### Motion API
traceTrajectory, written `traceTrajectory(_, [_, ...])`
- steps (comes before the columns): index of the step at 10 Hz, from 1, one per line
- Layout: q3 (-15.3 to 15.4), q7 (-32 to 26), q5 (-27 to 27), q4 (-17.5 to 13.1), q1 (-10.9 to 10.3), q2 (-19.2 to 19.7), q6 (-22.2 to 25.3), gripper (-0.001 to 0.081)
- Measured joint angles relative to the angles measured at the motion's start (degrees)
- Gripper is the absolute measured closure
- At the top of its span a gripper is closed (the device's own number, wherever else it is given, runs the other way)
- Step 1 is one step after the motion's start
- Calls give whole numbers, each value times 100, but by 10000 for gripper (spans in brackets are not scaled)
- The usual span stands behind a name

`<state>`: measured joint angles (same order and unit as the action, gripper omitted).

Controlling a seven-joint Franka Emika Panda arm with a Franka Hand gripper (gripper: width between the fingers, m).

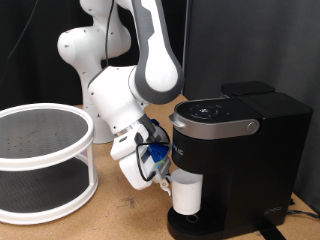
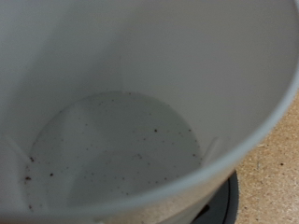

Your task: Make a cup of coffee with the keurig machine

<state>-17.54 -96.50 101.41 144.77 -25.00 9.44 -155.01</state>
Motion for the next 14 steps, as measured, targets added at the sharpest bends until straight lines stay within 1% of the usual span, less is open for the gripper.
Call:
traceTrajectory(3, [88,-319,371,-93,0,232,-1,739])
traceTrajectory(6, [130,-526,679,-119,0,277,34,739])
traceTrajectory(7, [137,-551,699,-118,0,277,49,665])
traceTrajectory(8, [137,-551,699,-116,1,277,79,529])
traceTrajectory(9, [137,-549,699,-108,3,273,92,529])
traceTrajectory(10, [129,-513,636,-60,17,242,101,345])
traceTrajectory(11, [95,-452,401,62,56,157,185,210])
traceTrajectory(12, [30,-287,32,237,123,8,306,210])
traceTrajectory(13, [-59,-59,-340,416,206,-171,435,53])
traceTrajectory(14, [-146,145,-662,574,286,-357,479,15])
